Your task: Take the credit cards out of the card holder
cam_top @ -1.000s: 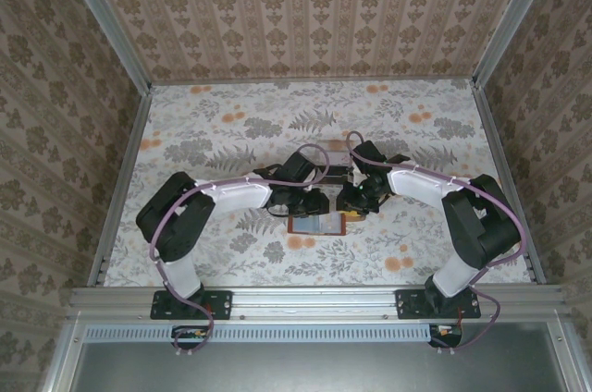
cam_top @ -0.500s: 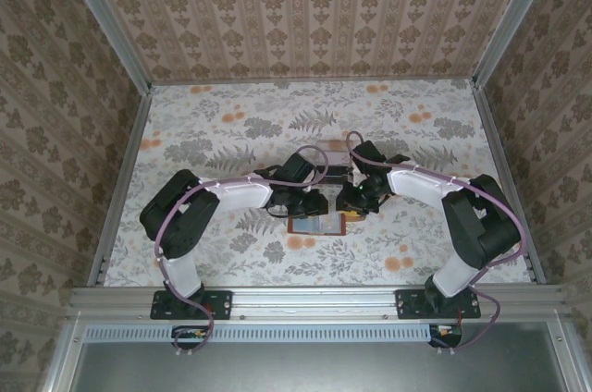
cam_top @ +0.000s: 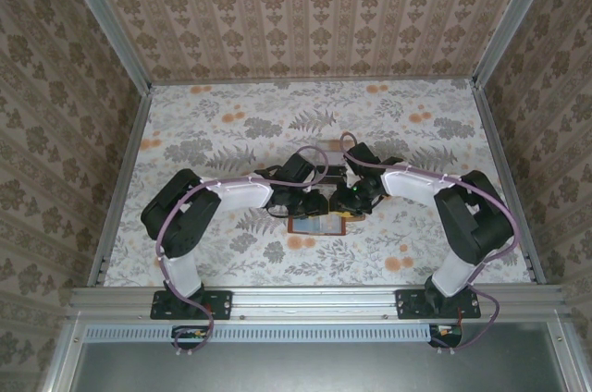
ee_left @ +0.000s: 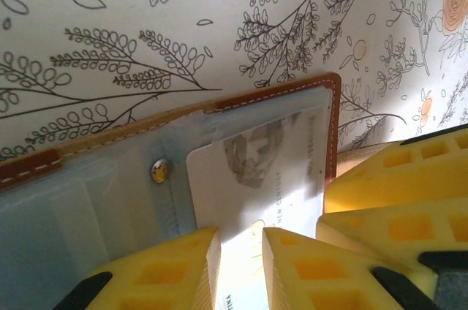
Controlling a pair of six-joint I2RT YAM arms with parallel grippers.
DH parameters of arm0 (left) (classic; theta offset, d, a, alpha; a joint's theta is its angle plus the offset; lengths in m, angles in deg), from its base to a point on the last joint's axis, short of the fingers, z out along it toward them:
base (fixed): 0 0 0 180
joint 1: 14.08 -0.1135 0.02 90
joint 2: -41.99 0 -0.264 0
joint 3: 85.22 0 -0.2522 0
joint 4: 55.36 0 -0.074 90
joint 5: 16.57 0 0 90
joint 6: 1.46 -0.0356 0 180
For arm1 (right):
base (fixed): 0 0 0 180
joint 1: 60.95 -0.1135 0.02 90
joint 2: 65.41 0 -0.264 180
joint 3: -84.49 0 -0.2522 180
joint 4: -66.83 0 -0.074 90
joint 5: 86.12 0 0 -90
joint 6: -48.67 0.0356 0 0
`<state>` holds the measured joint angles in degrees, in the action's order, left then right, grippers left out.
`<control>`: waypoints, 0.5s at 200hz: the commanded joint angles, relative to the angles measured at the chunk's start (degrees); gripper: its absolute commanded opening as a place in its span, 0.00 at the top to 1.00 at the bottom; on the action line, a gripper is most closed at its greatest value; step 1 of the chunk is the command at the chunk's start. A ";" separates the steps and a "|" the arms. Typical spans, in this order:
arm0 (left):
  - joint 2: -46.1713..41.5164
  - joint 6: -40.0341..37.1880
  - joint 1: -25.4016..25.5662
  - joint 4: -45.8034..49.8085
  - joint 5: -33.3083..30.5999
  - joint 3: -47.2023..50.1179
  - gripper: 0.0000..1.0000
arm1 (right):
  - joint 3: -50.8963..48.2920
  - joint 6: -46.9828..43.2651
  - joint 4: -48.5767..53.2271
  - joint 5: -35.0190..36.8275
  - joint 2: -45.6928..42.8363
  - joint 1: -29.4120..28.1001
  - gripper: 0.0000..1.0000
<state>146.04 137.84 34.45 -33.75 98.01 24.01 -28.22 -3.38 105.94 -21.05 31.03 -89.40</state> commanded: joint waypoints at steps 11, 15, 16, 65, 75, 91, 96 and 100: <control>0.90 -1.48 -0.35 3.83 -0.42 -0.64 0.75 | -0.47 0.13 0.61 1.45 1.79 -0.30 0.74; 0.83 -1.64 -0.36 4.27 -0.67 -0.83 0.75 | -0.42 -0.04 1.02 1.89 1.89 -0.34 0.74; 0.81 -1.70 -0.37 4.31 -0.71 -0.83 0.75 | -0.39 -0.10 1.15 1.98 1.90 -0.32 0.74; -0.28 -3.68 -0.28 8.80 -3.35 -2.16 0.75 | -0.21 -0.95 3.57 4.82 1.63 -0.30 0.74; -0.63 -3.93 -0.32 9.18 -3.57 -2.29 0.75 | -0.11 -1.04 3.57 4.77 1.64 -0.34 0.74; -0.98 -4.34 -0.32 9.90 -3.86 -2.70 0.75 | 0.13 -1.11 3.92 4.87 1.85 -0.29 0.74; -1.04 -4.34 -0.35 9.99 -3.84 -2.83 0.75 | 0.16 -1.21 3.88 4.89 1.86 -0.35 0.74; -1.07 -4.38 -0.36 9.95 -3.84 -2.88 0.75 | 0.16 -1.21 3.92 4.88 1.87 -0.34 0.74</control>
<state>146.02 135.37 34.45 -28.85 96.52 22.19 -28.22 -3.64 106.46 -19.08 32.30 -89.40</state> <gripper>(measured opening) 0.250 0.261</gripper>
